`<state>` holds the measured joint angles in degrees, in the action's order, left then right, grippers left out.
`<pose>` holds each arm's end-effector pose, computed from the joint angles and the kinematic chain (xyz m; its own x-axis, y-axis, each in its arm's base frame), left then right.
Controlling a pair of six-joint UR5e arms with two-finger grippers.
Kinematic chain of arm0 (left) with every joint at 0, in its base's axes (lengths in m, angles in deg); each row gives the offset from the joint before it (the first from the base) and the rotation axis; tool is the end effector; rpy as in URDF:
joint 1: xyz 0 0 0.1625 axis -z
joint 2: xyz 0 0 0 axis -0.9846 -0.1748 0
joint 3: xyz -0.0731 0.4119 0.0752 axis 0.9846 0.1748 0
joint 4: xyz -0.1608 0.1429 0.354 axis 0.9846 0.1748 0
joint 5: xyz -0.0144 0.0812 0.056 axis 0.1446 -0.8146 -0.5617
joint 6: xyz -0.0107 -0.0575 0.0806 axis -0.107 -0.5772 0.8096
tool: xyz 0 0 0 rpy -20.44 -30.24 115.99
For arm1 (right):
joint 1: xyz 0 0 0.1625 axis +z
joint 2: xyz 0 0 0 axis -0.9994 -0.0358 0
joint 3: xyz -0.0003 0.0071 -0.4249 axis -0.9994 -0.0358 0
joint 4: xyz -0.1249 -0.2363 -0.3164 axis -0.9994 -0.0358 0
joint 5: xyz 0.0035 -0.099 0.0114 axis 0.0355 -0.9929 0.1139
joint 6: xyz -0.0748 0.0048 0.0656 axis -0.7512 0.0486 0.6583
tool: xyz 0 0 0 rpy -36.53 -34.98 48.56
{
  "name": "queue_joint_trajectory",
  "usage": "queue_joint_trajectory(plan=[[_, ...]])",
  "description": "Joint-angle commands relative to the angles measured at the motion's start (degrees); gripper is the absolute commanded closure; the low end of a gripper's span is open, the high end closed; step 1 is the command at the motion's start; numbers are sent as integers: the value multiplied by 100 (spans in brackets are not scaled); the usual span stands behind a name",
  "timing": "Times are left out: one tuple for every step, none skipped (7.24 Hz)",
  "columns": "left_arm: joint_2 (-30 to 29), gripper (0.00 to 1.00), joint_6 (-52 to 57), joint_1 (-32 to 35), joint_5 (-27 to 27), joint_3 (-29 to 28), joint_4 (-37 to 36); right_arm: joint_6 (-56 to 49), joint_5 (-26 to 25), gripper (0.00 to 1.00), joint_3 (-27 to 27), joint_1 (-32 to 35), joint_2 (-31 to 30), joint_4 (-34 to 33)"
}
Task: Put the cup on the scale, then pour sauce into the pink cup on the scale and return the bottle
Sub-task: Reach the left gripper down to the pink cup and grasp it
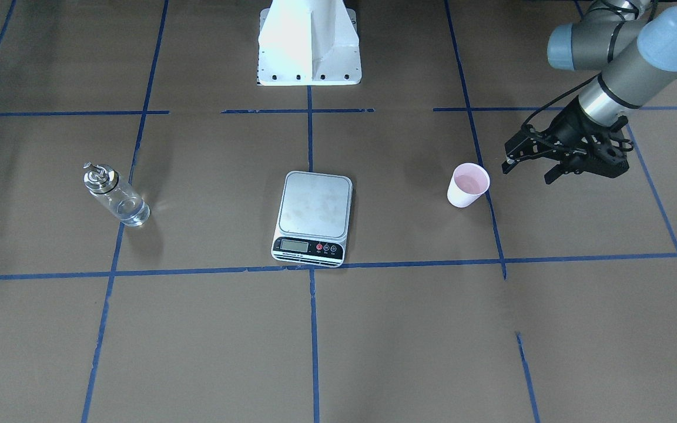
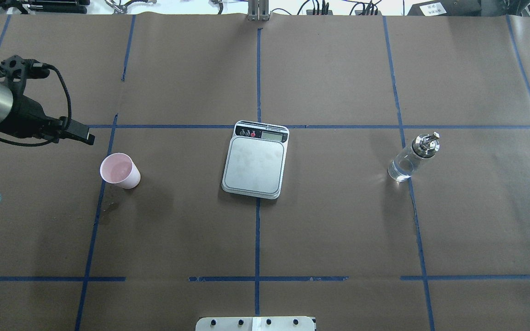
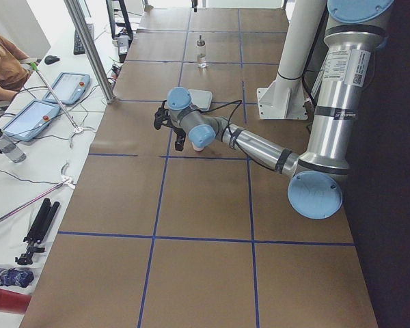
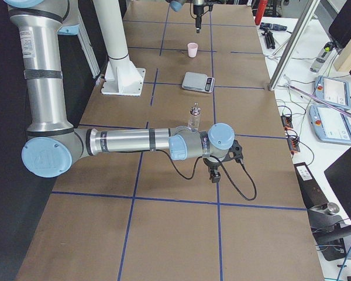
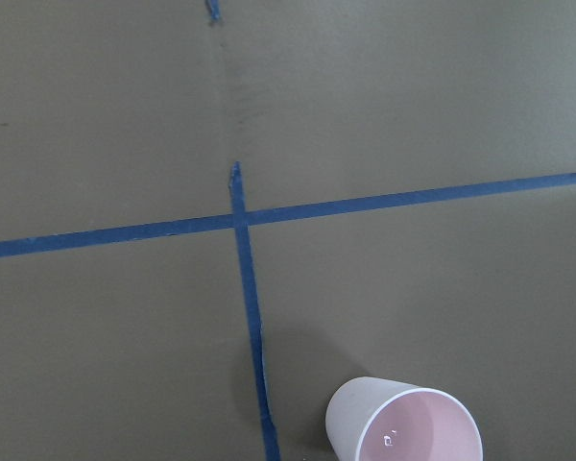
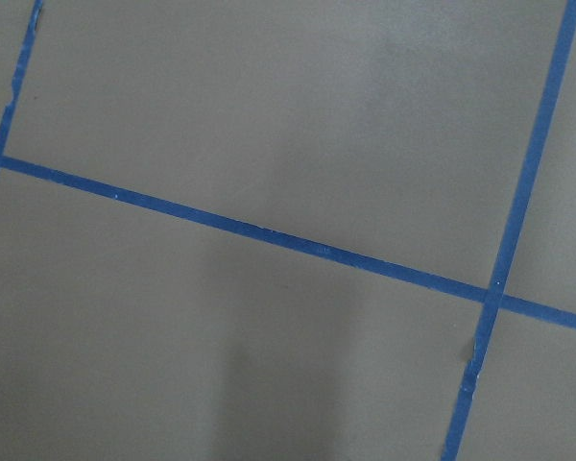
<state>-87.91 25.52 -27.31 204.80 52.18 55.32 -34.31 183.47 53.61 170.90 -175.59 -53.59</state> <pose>0.2703 -0.4754 0.3959 0.5333 0.1427 -0.8338 0.0277 0.9822 0.1858 -0.0101 -0.5291 0.5990 0.5870 -0.2686 0.7637 0.1473 0.9630 0.2255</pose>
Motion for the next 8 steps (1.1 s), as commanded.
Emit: queue_joint_trajectory(plan=[[-104, 0, -385, -558, -434, -67, -21, 7, -20, 0, -16, -129, -20, 213], [-104, 0, -481, -657, -531, -68, -29, 16, -29, 0, -17, -147, -29, 214], [-96, 0, -482, -718, -637, -76, -29, 112, -12, 0, 1, -147, -29, 231], [-78, 1, -482, -728, -646, -85, -38, 191, -20, 0, 10, -225, -29, 240], [-61, 2, -474, -728, -646, -129, -38, 192, -38, 0, -16, -226, -29, 240], [-87, 6, -474, -737, -646, -173, -30, 209, -29, 0, 18, -226, -29, 240], [-96, 10, -474, -737, -638, -252, -12, 209, -20, 0, 18, -226, -29, 240], [-96, 16, -465, -745, -638, -252, -3, 209, -29, 0, 10, -226, -29, 240]])
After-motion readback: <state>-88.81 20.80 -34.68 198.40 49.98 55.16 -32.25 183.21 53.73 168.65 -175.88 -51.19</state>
